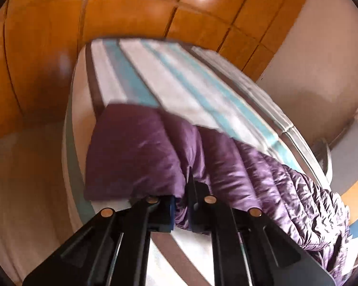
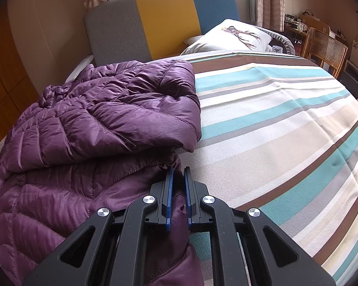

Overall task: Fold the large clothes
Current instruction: 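Grasp the other sleeve with the left tool and lift it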

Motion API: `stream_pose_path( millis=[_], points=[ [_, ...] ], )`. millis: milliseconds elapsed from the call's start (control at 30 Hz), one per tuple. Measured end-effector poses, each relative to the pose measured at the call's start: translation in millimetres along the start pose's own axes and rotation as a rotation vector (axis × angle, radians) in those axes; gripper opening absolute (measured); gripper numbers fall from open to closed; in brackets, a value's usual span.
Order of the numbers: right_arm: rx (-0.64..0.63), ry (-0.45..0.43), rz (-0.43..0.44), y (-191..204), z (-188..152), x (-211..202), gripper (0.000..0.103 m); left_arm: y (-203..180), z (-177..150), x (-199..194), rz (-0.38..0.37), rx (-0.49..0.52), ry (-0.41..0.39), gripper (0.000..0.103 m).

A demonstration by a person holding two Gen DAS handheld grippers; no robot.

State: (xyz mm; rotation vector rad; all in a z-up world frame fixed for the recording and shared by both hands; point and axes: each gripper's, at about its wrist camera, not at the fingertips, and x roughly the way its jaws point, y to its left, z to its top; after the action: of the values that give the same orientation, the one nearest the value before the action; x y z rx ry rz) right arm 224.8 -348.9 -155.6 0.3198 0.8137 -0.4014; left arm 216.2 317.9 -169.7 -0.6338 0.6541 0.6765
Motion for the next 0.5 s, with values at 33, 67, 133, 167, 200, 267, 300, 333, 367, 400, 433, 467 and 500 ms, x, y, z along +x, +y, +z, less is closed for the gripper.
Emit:
stream_pose_path(
  millis=[33, 67, 133, 167, 200, 267, 300, 333, 367, 400, 433, 467, 500],
  points=[
    [-0.001, 0.0, -0.001, 0.0, 0.1, 0.0, 0.008, -7.7, 0.1, -5.8, -0.004, 0.021, -0.029, 0.006],
    [0.0, 0.0, 0.0, -0.3, 0.0, -0.1, 0.008, -15.4, -0.3, -11.5, -0.008, 0.043, -0.05, 0.006],
    [0.003, -0.005, 0.004, -0.3, -0.1, -0.1, 0.008, -36.0, -0.6, -21.4, -0.022, 0.108, -0.093, 0.006],
    [0.004, -0.005, 0.006, -0.5, 0.0, -0.1, 0.008, -50.7, -1.2, -29.0, -0.039, 0.155, -0.122, 0.006],
    [0.005, -0.005, 0.007, -1.0, 0.0, -0.3, 0.008, -59.8, -1.4, -33.0, -0.05, 0.185, -0.141, 0.006],
    [0.006, -0.006, 0.008, -1.2, 0.3, -0.3, 0.008, -87.9, -6.0, -48.5, -0.091, 0.272, -0.184, 0.006],
    [0.005, -0.006, 0.007, -1.3, 0.1, -0.5, 0.008, -102.8, -9.3, -54.6, -0.116, 0.313, -0.198, 0.006],
    [0.006, -0.005, 0.008, -1.7, 0.3, -0.3, 0.008, -113.1, -11.6, -57.8, -0.133, 0.339, -0.204, 0.006],
    [0.007, -0.005, 0.01, -1.7, 0.0, -0.4, 0.008, -129.8, -16.7, -62.4, -0.16, 0.378, -0.204, 0.006],
    [0.008, -0.006, 0.011, -1.7, 0.2, -0.7, 0.008, -142.8, -22.0, -66.6, -0.184, 0.408, -0.201, 0.006],
    [0.01, -0.006, 0.012, -1.9, 0.4, -0.8, 0.008, -151.0, -27.4, -71.9, -0.201, 0.43, -0.2, 0.006],
    [0.01, -0.006, 0.013, -2.0, 0.7, -0.6, 0.008, -165.9, -35.7, -76.2, -0.222, 0.468, -0.198, 0.006],
    [0.011, -0.006, 0.013, -2.8, 0.8, -0.9, 0.008, -177.4, -45.2, -82.2, -0.236, 0.499, -0.196, 0.006]
  ],
)
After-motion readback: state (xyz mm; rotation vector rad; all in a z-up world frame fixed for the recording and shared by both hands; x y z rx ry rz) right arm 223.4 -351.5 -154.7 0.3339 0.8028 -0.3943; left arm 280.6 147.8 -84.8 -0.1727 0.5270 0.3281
